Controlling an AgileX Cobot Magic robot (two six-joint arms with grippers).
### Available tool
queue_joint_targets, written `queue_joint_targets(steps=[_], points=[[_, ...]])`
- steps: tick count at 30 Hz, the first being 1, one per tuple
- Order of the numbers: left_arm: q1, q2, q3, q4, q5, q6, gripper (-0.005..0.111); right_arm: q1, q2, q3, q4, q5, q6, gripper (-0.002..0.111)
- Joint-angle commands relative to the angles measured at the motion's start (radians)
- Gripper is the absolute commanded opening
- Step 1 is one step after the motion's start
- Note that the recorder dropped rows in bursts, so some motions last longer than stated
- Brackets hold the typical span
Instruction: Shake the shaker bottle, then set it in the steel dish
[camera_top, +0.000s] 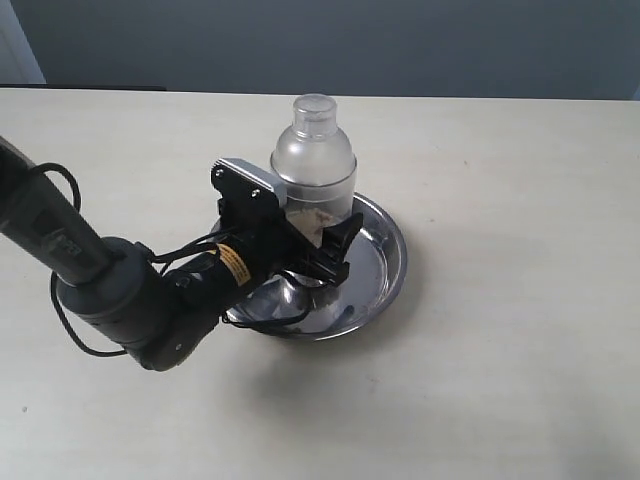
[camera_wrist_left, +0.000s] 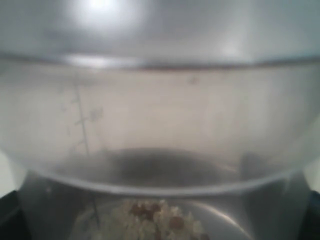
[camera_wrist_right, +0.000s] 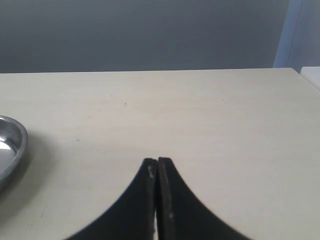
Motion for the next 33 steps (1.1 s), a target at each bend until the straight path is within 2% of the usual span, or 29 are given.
queue_joint_targets(steps=[1, 14, 19, 25, 30, 33], points=[[0.001, 0.004, -0.003, 0.012, -0.015, 0.000, 0.069, -0.001, -0.004, 0.001, -0.001, -0.012, 0.000, -0.001], [0.001, 0.004, -0.002, 0.086, -0.015, 0.000, 0.080, -0.001, -0.004, 0.001, -0.001, -0.012, 0.000, -0.001], [0.001, 0.004, -0.002, 0.058, -0.015, 0.000, 0.080, -0.001, -0.004, 0.001, -0.001, -0.012, 0.000, -0.001], [0.001, 0.004, -0.002, 0.138, -0.015, 0.000, 0.080, -0.001, -0.004, 0.001, -0.001, -0.012, 0.000, -0.001], [0.001, 0.004, -0.002, 0.129, -0.015, 0.000, 0.080, -0.001, -0.004, 0.001, -0.001, -0.012, 0.000, -0.001], [0.001, 0.004, -0.002, 0.159, -0.015, 0.000, 0.090, -0.001, -0.004, 0.001, -0.001, -0.012, 0.000, -0.001]])
